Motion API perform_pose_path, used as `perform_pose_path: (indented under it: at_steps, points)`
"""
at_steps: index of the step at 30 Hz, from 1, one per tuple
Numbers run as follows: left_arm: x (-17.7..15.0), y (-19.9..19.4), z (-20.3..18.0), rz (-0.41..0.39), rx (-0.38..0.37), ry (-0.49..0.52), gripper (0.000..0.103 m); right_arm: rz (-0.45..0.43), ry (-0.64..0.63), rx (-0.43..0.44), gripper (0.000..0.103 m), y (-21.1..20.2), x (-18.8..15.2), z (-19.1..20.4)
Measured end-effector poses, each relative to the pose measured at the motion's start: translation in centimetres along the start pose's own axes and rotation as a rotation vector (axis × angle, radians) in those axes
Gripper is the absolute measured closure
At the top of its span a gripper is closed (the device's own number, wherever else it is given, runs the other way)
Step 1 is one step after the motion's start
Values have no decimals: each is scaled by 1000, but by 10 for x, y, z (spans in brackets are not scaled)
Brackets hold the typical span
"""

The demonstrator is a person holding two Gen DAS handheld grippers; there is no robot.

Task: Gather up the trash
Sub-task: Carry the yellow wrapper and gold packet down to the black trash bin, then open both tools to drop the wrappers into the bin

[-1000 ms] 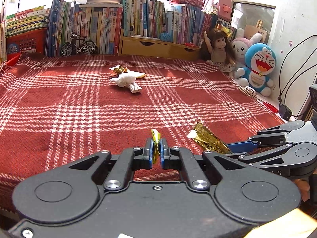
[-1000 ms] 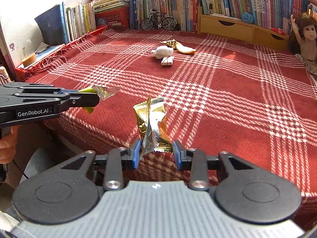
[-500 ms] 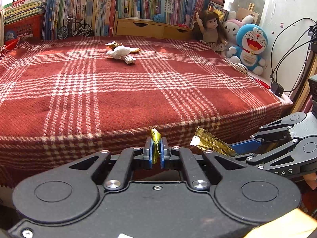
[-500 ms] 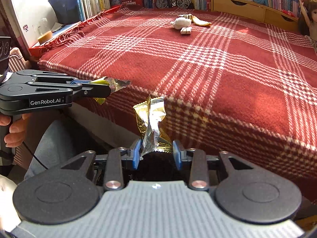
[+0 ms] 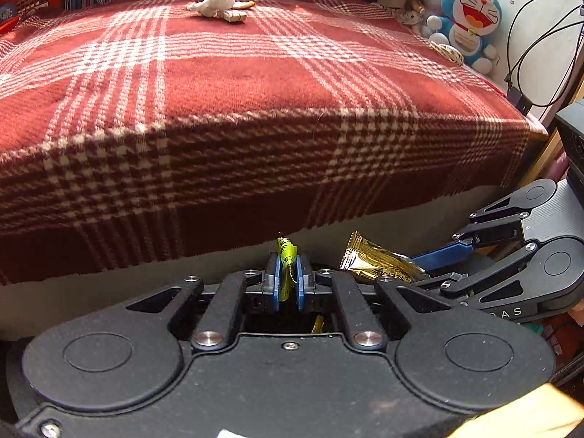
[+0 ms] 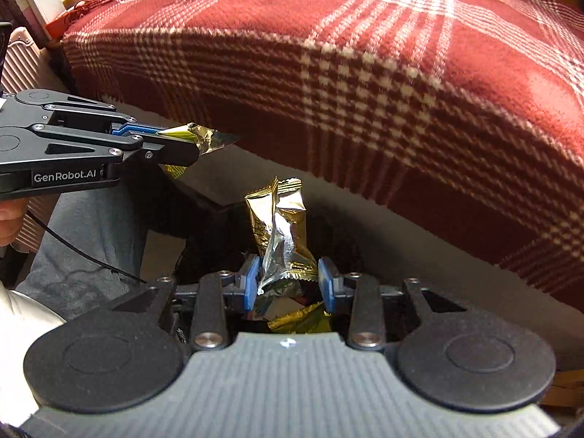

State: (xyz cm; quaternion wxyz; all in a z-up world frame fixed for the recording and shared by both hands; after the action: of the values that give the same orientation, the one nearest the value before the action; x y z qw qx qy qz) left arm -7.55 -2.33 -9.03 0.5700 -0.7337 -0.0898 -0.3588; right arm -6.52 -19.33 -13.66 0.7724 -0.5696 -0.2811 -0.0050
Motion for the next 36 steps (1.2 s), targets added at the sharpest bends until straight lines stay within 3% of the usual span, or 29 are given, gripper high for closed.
perform_pose_path:
  at_steps: [8,18,25,36]
  points:
    - [-26,53,4,172,25,-11,94,124,29,-5,60,40,-6,-8]
    - [-55,116,6,305,45,-17,93,225,54,5,57,89,-6,-8]
    - [-61,131,6,341,34,-29,91,275,36,2,52,110,-10,-1]
    - [-66,136,6,357,26,-39,83,278,42,-3,43,115,-6,-6]
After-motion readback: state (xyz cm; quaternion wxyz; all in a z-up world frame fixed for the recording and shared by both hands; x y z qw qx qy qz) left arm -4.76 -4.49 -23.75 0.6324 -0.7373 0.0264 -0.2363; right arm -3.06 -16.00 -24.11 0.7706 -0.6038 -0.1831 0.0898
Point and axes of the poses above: each gripper's, at about its wrist camera, not at the fingertips, and y roughly the way its jaws point, z to its left, x to its top, the point moved 6 cm from there along y, roughly the way its jaws point, and after that the axes turned 8 degrees about y, right-handed, at the moved point
